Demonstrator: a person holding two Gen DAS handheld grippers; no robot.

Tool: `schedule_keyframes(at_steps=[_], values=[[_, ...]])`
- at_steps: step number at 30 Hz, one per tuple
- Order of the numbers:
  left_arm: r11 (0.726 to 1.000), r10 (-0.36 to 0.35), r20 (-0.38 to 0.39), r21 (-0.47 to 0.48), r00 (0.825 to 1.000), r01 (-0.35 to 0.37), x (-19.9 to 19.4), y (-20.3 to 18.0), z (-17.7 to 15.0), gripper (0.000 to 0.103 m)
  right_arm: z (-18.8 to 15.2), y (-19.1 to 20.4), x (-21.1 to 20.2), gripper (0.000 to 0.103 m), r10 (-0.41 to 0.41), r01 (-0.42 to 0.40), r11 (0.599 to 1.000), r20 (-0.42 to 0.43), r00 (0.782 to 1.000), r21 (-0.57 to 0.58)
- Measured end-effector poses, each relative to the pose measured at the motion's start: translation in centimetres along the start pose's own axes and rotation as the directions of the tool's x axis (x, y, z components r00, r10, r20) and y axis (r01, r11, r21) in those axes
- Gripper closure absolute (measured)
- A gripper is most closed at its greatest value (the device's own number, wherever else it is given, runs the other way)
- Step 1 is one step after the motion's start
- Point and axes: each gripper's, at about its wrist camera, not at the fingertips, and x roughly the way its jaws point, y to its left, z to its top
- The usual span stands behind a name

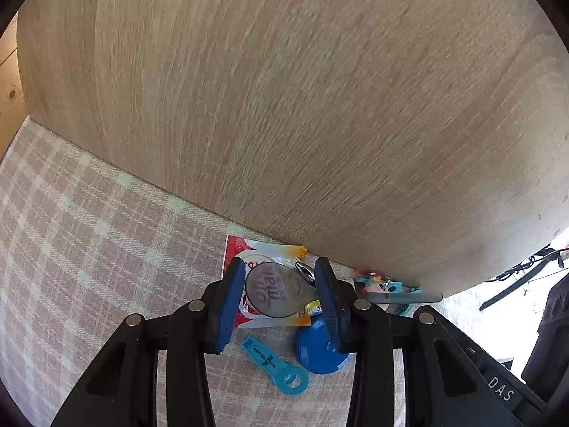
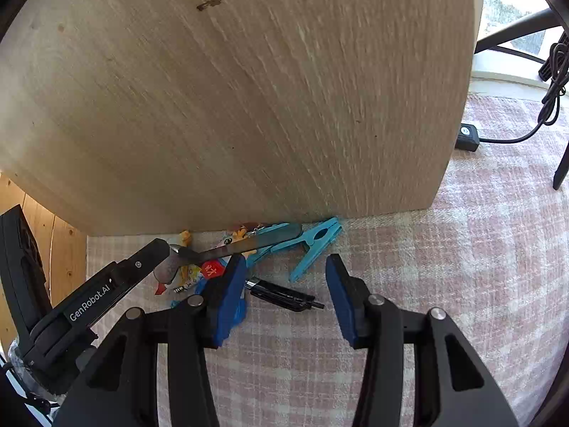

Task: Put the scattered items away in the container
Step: 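Close the left gripper on the coffee-mate sachet while the right clamps the pen and figurine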

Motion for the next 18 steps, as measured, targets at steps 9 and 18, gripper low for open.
schedule_keyframes(at_steps=[9,18], values=[[0.998,-0.045,0.005,-0.04,0.999,0.045,1.7,-0.1,-0.3,0.065,0.1,1.7,1.6,0.057,-0.043,0.042,0.999,0.042,0.998,0.015],[0.999,-0.026,0.011,-0.02,1.0,0.026,3.0,-0.9,0.0,0.066,1.0,3.8,3.5,0.057,-0.072,0.069,0.996,0.053,0.996,0.049]])
